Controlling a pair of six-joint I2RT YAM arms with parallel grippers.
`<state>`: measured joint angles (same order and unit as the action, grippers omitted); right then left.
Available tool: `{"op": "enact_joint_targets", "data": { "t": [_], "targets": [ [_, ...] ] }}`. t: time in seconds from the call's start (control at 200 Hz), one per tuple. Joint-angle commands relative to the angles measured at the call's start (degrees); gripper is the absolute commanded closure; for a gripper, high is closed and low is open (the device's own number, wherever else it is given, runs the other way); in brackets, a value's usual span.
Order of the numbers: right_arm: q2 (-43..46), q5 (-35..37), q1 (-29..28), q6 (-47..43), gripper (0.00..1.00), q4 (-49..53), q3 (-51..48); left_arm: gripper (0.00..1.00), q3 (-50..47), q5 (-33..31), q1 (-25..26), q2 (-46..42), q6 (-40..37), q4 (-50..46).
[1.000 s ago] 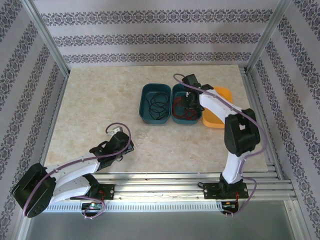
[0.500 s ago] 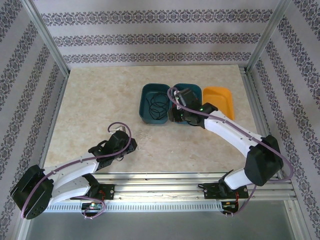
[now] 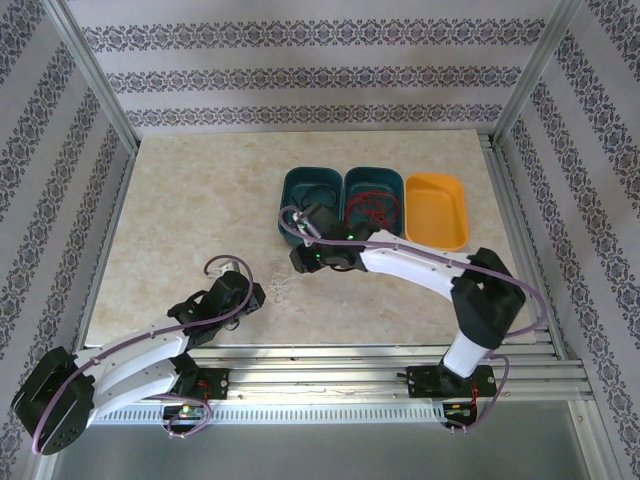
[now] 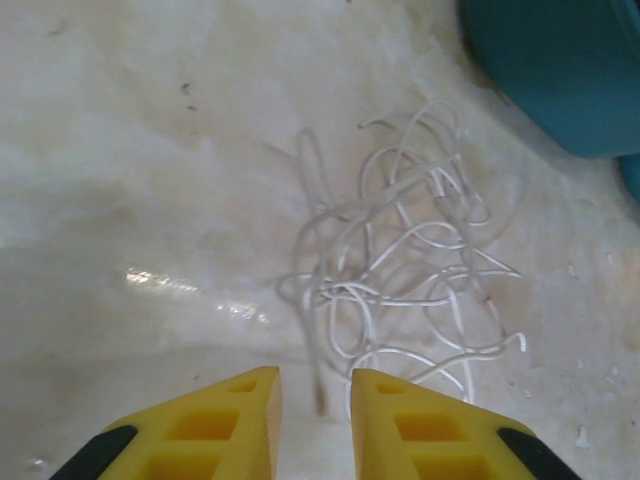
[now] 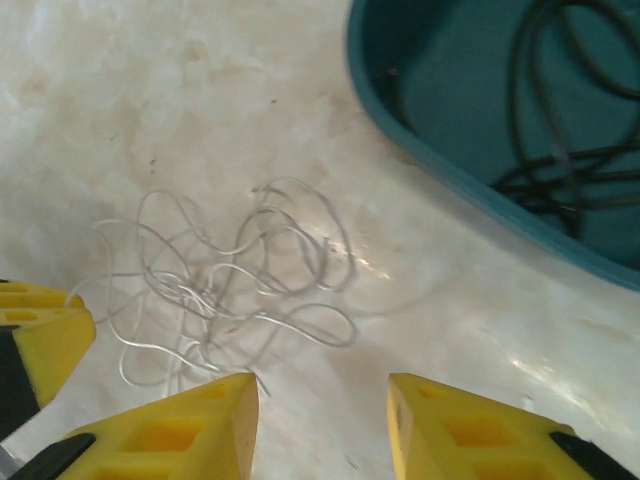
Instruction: Untangle the cables
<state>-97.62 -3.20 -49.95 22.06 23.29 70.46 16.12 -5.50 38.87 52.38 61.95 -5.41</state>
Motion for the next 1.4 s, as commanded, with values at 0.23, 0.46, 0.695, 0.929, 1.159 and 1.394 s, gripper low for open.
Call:
{"op": "enact_joint_targets", "data": {
  "t": [0.23,0.46,0.695,0.929,1.159,1.394],
  "targets": [
    [-11.89,-1.48,-4.83,-5.22,0.64,3.63,13.67,0.64,-2.22,-5.29,-2.00,-5.54,3.83,-6.10],
    [-16.20,-2.63,-6.55,-5.94,0.64,5.49,17.08,0.63,-4.20,-5.09,-3.25,-9.25,5.00,-6.76],
    [-19.27,-2.34,-7.00,-6.16,0.64,6.77,18.61,0.63,-4.34,-4.27,-3.89,-9.75,4.39,-6.52],
    [-21.86,-2.03,-7.00,-6.16,0.66,7.95,20.13,0.63,-4.30,-3.74,-3.94,-9.23,4.13,-5.52],
    [-19.47,-0.62,-7.00,-6.00,0.92,7.74,19.44,0.61,-3.84,-2.91,-3.98,-6.52,3.23,-2.38],
    [-12.69,1.82,-7.00,-5.24,0.98,5.54,14.89,0.53,-0.21,-1.11,-3.98,-0.62,0.50,2.12]
  ]
}}
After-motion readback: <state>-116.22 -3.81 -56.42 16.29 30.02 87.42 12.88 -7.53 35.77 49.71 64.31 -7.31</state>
